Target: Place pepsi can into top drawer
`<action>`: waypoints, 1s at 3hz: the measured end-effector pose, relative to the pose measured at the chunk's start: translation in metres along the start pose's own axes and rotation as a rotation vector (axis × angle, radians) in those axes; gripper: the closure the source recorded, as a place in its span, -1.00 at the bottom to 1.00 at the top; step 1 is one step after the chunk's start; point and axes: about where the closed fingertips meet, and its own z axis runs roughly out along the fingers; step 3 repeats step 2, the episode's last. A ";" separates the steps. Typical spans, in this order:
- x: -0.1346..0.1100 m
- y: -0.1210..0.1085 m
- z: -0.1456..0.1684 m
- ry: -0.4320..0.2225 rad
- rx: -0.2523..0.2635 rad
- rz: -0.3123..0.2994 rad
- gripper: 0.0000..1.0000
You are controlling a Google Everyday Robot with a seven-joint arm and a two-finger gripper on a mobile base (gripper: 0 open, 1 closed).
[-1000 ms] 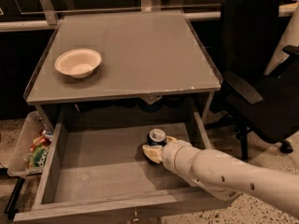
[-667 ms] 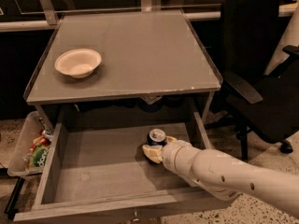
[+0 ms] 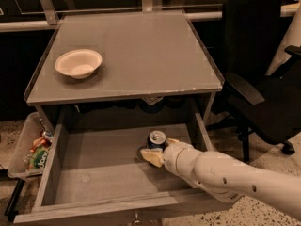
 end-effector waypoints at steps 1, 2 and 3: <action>0.000 0.000 0.000 0.000 0.000 0.000 -1.00; 0.000 0.000 0.000 0.000 0.000 0.000 -1.00; 0.000 0.000 0.000 0.000 0.000 0.000 -1.00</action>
Offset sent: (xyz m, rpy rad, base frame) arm 0.0000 0.0000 0.0000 0.0000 0.0000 0.0000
